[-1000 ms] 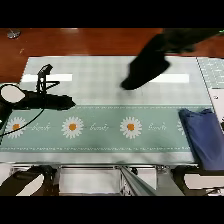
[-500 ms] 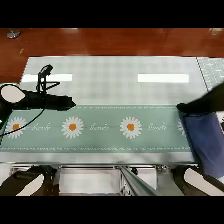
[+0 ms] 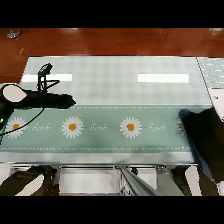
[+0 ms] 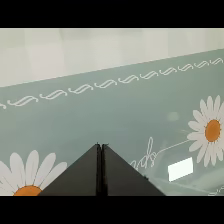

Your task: Fold the shirts.

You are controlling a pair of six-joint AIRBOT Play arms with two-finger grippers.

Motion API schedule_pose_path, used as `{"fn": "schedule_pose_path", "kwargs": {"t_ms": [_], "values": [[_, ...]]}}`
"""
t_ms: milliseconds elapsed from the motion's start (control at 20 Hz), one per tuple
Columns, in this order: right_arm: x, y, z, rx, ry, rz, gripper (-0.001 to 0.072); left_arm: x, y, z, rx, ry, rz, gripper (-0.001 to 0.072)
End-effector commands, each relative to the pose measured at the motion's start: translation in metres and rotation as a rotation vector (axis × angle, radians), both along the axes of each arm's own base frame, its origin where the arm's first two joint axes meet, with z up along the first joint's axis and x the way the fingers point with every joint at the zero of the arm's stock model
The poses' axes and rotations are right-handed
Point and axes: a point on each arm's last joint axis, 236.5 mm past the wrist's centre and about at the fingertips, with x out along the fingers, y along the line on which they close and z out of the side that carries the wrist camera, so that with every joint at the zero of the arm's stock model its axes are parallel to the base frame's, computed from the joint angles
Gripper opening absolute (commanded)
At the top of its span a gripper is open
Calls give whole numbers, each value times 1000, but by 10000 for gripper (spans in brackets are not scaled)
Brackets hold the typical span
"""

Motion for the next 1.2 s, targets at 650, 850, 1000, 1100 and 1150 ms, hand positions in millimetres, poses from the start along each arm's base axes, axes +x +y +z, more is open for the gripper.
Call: {"fn": "schedule_pose_path", "kwargs": {"t_ms": [650, 850, 1000, 1100, 1150], "values": [[380, 272, 43, 85, -717, 1189, 32, 86, 5, 208, 66, -473, -43, 25], [364, 253, -76, 33, -276, 1089, 32, 68, 42, 76, 203, -160, 13, 27], [342, 222, -114, 99, -131, 922, 32, 59, 61, 31, 200, -26, 81, 27], [345, 214, -111, 66, -129, 935, 32, 64, 65, 30, 199, -37, 98, 27], [345, 210, -110, 48, -120, 938, 32, 66, 65, 32, 199, -45, 100, 27]]}}
